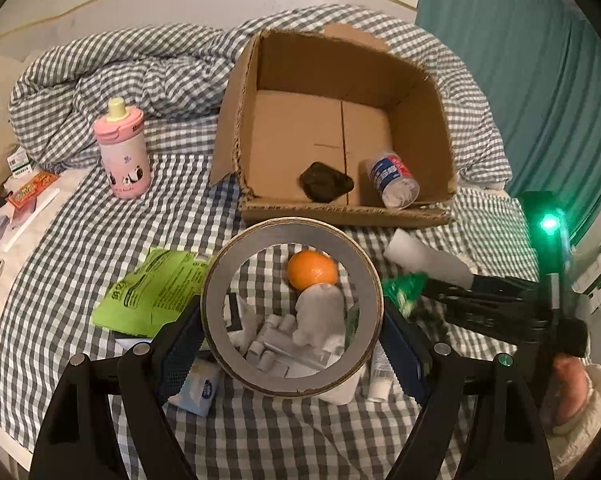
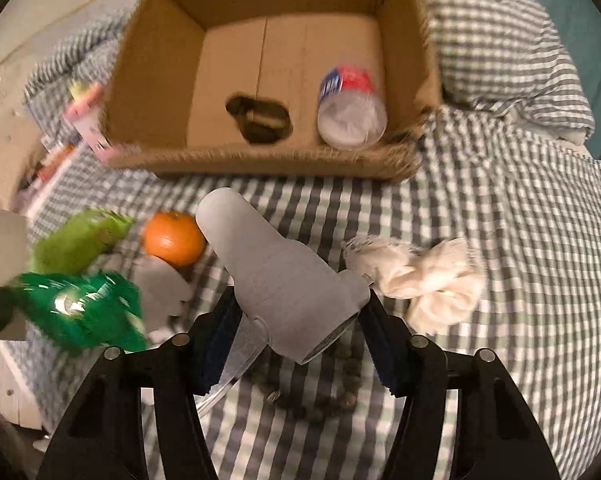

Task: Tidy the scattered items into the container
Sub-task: 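Carry the tape roll into the box with the left while the right carries the white bottle in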

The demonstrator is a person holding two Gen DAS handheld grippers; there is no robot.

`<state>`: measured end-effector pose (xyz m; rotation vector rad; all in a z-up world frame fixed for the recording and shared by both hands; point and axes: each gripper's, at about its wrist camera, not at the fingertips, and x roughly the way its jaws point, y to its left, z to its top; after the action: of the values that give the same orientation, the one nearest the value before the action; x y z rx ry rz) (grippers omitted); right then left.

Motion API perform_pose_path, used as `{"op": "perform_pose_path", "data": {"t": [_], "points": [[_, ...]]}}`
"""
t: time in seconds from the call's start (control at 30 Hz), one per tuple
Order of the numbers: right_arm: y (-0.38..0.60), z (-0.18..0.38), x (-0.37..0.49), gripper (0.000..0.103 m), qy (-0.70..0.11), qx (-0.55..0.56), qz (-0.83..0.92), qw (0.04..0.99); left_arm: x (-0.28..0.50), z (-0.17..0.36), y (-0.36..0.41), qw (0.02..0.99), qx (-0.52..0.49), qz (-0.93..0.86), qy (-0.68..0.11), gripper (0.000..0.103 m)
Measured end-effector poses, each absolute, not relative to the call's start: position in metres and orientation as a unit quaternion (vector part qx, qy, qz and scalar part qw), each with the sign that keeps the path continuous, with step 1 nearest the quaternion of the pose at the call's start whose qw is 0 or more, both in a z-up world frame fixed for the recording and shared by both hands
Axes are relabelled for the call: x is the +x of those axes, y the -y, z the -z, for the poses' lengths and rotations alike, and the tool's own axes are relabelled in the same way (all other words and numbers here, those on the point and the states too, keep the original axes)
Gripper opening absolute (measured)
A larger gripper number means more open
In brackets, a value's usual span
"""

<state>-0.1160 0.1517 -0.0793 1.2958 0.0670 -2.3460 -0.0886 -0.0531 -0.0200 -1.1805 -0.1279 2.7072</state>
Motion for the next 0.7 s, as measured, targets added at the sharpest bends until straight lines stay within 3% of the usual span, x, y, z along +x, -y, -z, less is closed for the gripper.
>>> {"op": "perform_pose_path", "data": {"t": [0.4,0.7], "points": [[-0.171,0.014,-0.094,0.060,0.004,0.426,0.873,0.239,-0.087,-0.012,0.037,0.113,-0.370,-0.921,0.035,0.084],[-0.167,-0.004,-0.123,0.060,0.000,0.409,0.880,0.241,-0.143,-0.035,0.026,0.122,-0.346,-0.930,0.028,0.084]]}}
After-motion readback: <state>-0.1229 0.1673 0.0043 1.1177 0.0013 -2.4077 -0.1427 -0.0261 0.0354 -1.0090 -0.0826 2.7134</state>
